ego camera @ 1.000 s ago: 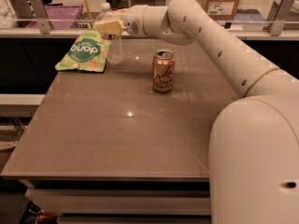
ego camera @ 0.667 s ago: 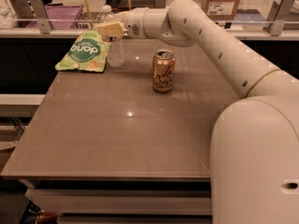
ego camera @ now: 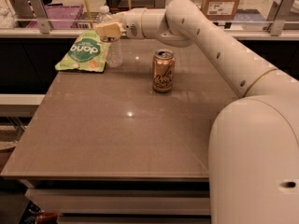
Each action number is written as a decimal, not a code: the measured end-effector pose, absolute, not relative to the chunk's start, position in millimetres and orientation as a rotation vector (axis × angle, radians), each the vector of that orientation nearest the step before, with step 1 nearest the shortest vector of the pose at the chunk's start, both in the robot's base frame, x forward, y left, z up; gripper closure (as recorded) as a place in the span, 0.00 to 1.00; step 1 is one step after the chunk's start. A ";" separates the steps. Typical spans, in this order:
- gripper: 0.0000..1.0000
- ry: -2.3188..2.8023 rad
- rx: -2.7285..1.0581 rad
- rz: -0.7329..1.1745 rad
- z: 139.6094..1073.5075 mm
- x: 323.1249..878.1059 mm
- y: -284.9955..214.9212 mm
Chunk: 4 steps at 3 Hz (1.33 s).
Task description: Move water bottle near green rice chip bag
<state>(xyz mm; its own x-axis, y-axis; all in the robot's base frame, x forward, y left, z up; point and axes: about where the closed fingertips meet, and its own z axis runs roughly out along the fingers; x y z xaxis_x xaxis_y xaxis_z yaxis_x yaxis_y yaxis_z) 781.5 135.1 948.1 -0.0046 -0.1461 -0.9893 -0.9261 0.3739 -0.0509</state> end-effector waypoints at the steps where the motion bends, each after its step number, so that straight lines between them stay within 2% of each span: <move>1: 0.29 1.453 -1.033 0.836 947.1 780.5 139.6; 2: 0.07 1.452 -1.035 0.839 946.6 779.9 142.2; 3: 0.00 1.451 -1.037 0.842 946.2 779.4 144.4; 4: 0.00 1.451 -1.037 0.842 946.1 779.3 144.6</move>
Offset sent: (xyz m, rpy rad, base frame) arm -0.0006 0.0029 -0.0006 0.0003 0.0011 0.0040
